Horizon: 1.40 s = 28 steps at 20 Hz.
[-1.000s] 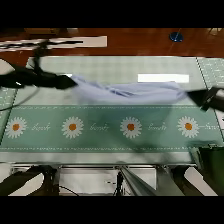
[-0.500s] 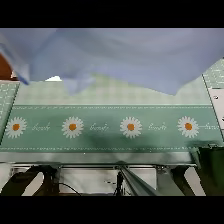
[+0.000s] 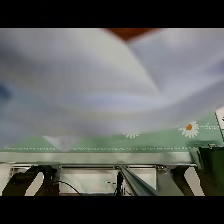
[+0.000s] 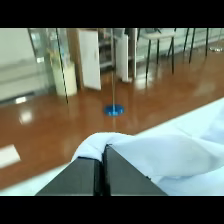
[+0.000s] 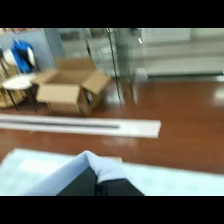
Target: Fold the shirts.
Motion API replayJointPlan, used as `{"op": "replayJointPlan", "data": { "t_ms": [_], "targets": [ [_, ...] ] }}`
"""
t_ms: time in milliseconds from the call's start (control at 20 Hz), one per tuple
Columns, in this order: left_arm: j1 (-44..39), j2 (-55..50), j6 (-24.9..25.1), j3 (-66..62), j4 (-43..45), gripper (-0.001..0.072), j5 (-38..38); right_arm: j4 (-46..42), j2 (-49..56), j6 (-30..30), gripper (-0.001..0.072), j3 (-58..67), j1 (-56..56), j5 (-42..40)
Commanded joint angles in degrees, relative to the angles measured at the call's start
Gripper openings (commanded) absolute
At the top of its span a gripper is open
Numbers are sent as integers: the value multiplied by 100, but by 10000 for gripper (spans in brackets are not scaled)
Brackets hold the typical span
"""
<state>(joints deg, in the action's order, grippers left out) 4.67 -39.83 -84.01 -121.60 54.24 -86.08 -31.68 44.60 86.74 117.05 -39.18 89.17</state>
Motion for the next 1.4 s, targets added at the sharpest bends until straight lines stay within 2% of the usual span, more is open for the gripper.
{"op": "replayJointPlan", "data": {
  "t_ms": [0, 100, 250, 350, 450, 600, 750, 850, 950, 1050, 1150, 1350],
  "targets": [
    [7, 87, -896, -83, 188, 22, -1220, -879, -11, 168, 32, 203, -4, 1456],
    [7, -57, -979, 111, 195, 22, -1954, -1510, 98, 72, 32, 144, 57, 1714],
    [4, -81, -813, 1294, 177, 22, -1939, -1694, 356, 61, 32, -369, 251, 1716],
    [4, -131, -605, 2330, 238, 22, -1862, -2350, 494, -85, 32, -1158, 459, 1709],
    [0, -243, -227, 3582, 238, 22, -1296, -3005, 778, -85, 32, -1987, 844, 1694],
    [-116, -619, 149, 5082, 225, 22, 328, -3497, 1541, -162, 32, -2710, 1714, 1266],
    [-396, -1541, 713, 5611, 212, 25, 1902, -3821, 2643, -341, 32, -2730, 2256, -409],
    [-472, -2297, 1069, 5606, 74, 25, 2653, -3644, 3309, -319, 32, -2732, 2293, -1478],
    [-474, -3008, 1464, 5606, -210, 26, 3342, -3305, 3875, -319, 32, -2732, 2291, -2127],
    [-476, -3617, 1746, 5604, -422, 26, 3840, -3097, 4328, -321, 33, -2732, 2293, -2522],
    [-496, -4100, 1755, 5606, -553, 26, 4201, -3064, 4704, -321, 34, -2732, 2293, -2732],
    [-538, -4780, 1755, 5606, -859, 26, 4400, -2931, 5344, -317, 34, -2732, 2293, -2472]
  ]
}}
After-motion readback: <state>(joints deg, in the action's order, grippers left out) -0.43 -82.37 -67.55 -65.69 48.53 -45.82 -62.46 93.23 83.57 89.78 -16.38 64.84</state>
